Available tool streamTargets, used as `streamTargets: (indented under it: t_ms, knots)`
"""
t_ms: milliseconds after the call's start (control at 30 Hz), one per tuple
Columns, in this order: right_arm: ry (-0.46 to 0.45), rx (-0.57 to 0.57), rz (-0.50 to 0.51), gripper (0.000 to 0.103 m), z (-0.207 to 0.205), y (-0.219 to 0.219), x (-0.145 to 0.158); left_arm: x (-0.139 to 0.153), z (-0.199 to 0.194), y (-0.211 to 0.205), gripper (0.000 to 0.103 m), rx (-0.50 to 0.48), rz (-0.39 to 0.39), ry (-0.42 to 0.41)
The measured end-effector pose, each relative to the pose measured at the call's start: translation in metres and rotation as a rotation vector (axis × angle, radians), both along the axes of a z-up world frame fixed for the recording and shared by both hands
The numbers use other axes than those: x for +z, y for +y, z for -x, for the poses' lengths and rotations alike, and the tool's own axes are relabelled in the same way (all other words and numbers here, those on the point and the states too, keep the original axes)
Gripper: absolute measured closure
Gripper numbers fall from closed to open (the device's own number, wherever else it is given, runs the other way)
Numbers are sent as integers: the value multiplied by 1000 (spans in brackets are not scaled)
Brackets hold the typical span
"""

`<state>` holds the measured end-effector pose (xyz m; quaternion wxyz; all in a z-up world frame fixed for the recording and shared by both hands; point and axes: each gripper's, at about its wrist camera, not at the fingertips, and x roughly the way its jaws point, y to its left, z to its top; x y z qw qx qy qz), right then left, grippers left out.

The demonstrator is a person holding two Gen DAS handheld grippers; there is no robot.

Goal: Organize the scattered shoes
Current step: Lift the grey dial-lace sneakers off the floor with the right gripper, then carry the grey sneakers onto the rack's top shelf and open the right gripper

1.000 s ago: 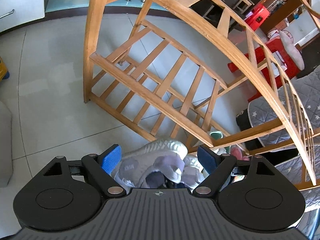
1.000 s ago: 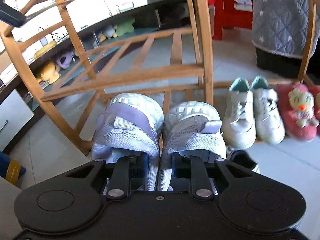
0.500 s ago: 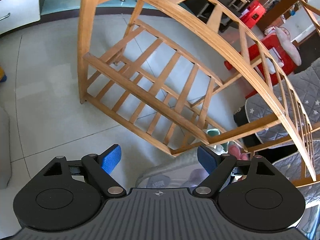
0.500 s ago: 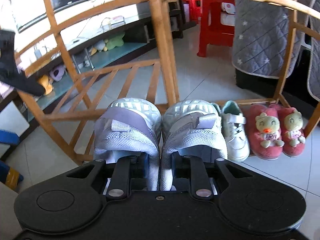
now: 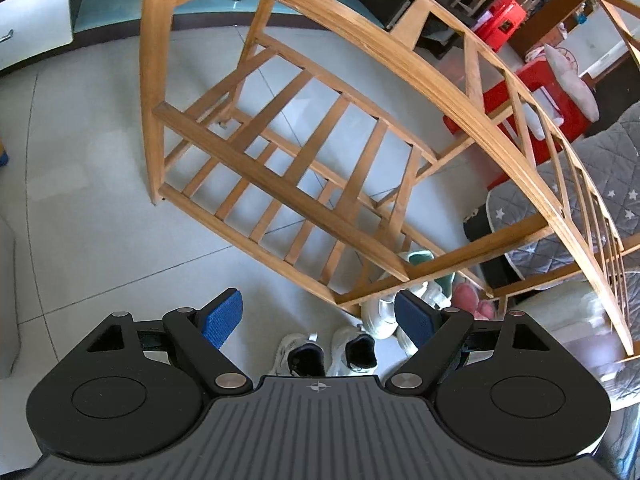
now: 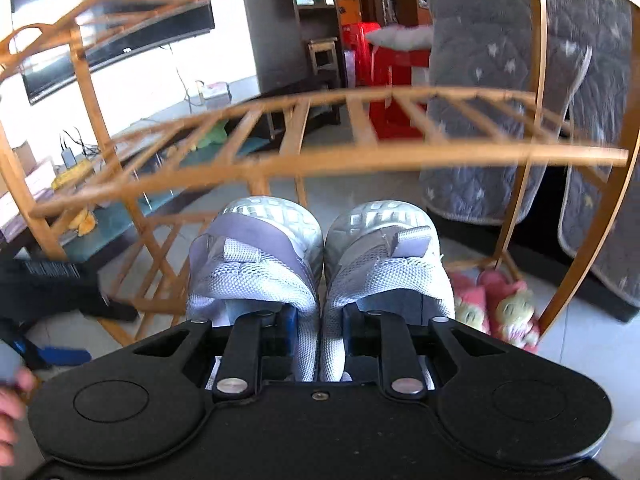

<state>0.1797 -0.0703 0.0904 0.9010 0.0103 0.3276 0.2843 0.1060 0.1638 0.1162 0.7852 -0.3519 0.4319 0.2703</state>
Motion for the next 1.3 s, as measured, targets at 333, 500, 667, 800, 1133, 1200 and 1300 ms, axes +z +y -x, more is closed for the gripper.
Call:
streamTargets:
  t_ms: [333, 500, 667, 800, 1133, 1200, 1300]
  knots:
    - [-65, -13, 32, 80, -57, -11, 78, -2, -15, -21, 19, -61, 7, 1]
    - [-94, -11, 44, 80, -92, 3, 100, -1, -25, -35, 19, -110, 8, -6]
    - [-122, 6, 73, 80, -114, 25, 100, 1, -36, -49, 19, -183, 17, -25]
    - [-123, 18, 90, 78, -129, 37, 90, 7, -52, -70, 19, -304, -2, -59]
    - [-96, 39, 51, 73, -147, 42, 83, 16, -74, -103, 19, -424, -21, -154]
    - [-82, 47, 53, 70, -156, 44, 84, 18, -77, -109, 19, -443, -28, -176]
    - [-67, 79, 69, 64, -160, 46, 88, 22, -81, -116, 19, -464, -38, -210]
